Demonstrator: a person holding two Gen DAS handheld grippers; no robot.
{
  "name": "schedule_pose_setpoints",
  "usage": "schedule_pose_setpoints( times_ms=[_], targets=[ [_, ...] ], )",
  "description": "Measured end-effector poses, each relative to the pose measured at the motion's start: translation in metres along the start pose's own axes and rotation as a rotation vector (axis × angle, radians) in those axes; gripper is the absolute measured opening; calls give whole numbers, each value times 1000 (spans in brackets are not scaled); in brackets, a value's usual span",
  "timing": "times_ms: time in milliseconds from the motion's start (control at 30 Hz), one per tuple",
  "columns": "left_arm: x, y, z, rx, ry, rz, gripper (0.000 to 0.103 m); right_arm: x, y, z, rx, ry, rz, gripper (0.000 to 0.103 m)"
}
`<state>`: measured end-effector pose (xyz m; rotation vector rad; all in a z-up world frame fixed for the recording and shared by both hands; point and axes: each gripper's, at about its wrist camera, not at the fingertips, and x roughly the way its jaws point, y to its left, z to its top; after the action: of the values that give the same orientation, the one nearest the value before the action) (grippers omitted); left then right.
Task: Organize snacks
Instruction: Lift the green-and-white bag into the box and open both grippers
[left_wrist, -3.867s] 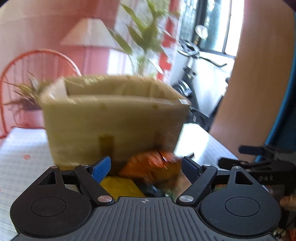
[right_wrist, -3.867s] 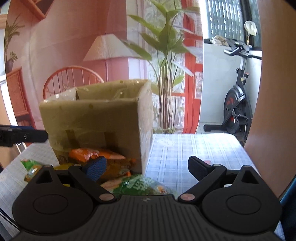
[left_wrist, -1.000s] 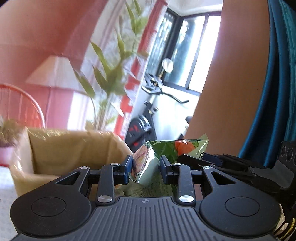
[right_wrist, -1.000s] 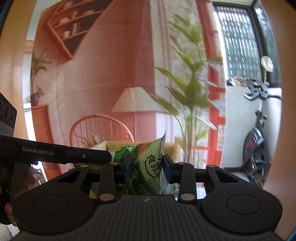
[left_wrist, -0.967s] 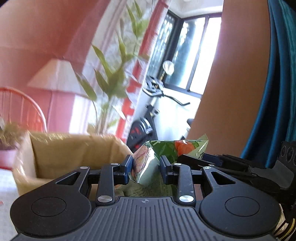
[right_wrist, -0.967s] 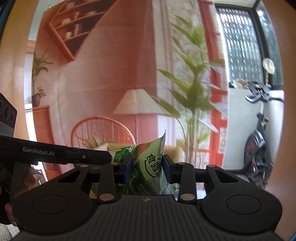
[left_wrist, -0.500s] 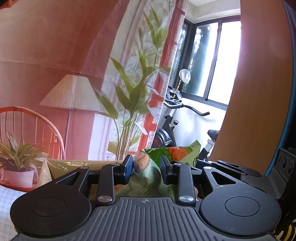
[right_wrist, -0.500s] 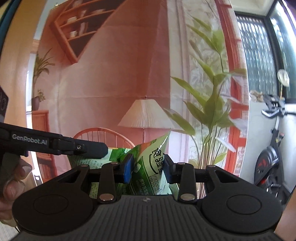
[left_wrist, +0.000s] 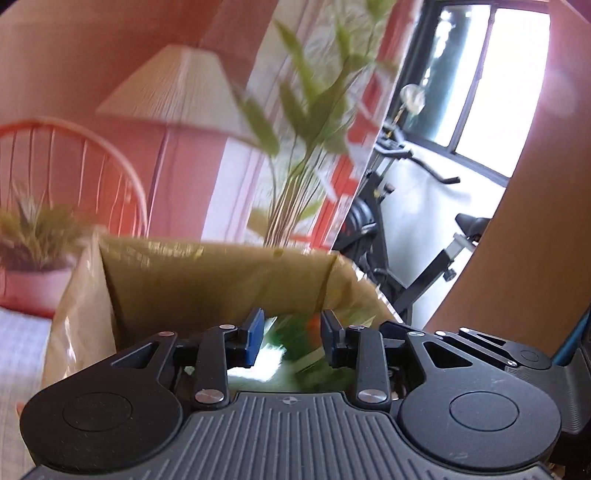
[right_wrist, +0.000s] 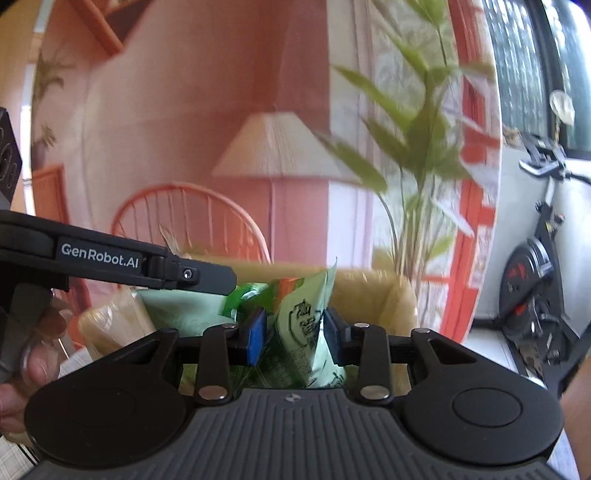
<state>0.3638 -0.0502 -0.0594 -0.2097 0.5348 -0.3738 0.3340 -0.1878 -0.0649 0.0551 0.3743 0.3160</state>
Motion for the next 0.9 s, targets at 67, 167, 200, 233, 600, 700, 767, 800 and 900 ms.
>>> schedule_pose_setpoints(
  times_ms=[67,167,200,233,600,700,767,800,900],
  targets=[
    [-4,3,-2,-3,-8,11,60,1,-1,-4,15,24,-20,37],
    [-16,7,-2,-6,-26,25,62,-8,-4,-9,40,27,-33,37],
    [-22,9,-2,-7,-27,20,62,-13,-5,-10,50,22,-29,37],
    [-28,11,-3,-7,-30,20,62,-18,-5,-11,60,16,-26,37],
    [-106,44,-31,-10,-24,88,71,-84,-3,-48,201,-46,14,45],
    [-125,61,-47,-17,-8,113,72,-97,-2,-63,230,-45,5,47],
    [-135,70,-59,-28,-1,129,73,-105,0,-74,235,-37,-7,47],
    [-140,75,-67,-35,4,144,73,-109,1,-79,234,-31,-14,47],
    [-149,87,-85,-54,13,181,75,-118,1,-98,242,-6,-35,49]
  ],
)
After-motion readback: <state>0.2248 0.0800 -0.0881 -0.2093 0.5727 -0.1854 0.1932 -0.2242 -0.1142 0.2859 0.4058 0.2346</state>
